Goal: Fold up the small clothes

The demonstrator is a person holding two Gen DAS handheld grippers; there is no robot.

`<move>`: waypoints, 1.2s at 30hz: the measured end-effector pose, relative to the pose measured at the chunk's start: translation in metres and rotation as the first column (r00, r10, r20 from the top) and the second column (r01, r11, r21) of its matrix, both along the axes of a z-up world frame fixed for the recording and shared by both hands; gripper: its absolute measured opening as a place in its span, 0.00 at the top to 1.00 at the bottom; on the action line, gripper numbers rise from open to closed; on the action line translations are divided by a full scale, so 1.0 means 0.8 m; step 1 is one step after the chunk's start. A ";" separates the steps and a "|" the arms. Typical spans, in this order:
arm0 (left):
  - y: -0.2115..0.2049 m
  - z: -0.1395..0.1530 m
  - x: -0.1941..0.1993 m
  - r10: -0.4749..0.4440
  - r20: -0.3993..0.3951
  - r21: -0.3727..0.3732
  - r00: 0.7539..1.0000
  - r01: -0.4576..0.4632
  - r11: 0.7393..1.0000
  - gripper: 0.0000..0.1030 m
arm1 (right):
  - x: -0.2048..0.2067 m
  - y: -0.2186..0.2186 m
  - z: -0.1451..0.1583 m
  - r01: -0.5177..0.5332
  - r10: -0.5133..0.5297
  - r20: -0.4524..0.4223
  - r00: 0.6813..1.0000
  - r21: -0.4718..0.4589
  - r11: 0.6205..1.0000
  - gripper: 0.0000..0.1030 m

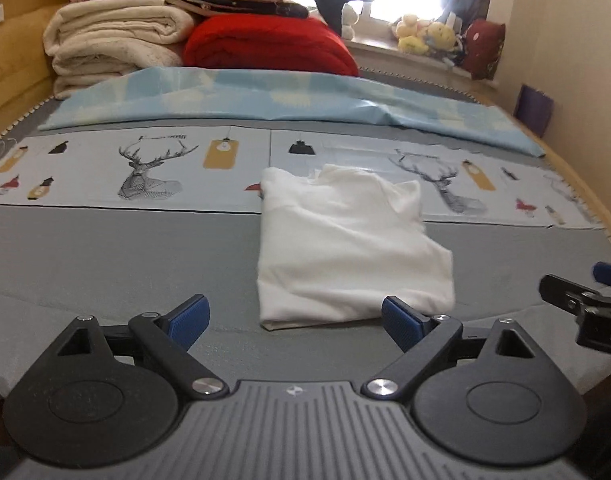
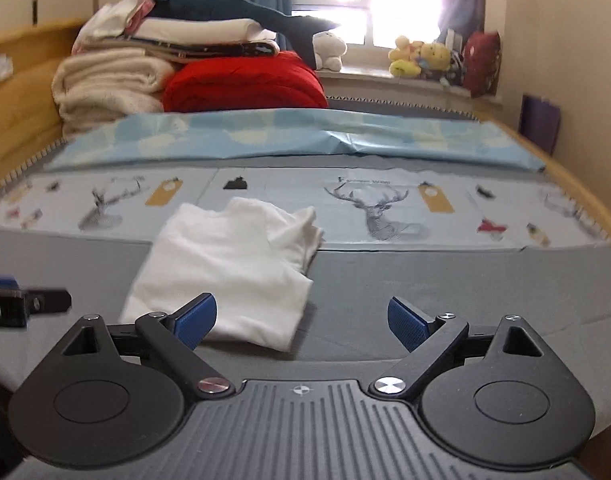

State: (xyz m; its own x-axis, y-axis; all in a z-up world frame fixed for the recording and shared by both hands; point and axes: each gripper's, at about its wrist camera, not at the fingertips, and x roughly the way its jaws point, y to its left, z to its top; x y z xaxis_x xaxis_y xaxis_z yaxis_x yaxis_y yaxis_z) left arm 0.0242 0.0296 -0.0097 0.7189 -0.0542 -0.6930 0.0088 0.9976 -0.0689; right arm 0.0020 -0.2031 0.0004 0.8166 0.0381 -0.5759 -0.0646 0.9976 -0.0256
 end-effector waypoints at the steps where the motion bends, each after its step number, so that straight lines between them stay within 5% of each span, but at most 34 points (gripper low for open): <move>1: -0.001 -0.005 0.004 -0.002 -0.014 -0.010 1.000 0.001 1.000 0.07 | -0.001 0.003 -0.001 -0.006 0.006 0.004 1.000 -0.015 1.000 0.10; 36: -0.021 -0.025 0.020 -0.028 -0.023 0.021 0.999 0.029 0.999 0.07 | 0.029 0.019 -0.024 -0.046 0.054 -0.093 0.994 0.086 0.995 0.10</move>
State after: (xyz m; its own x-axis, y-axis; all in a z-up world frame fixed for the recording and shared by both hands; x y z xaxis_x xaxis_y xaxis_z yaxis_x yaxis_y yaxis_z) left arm 0.0402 0.0131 -0.0300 0.7013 -0.0593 -0.7104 0.0359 0.9982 -0.0479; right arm 0.0249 -0.1880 -0.0192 0.7539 0.1287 -0.6443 -0.1129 0.9914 0.0660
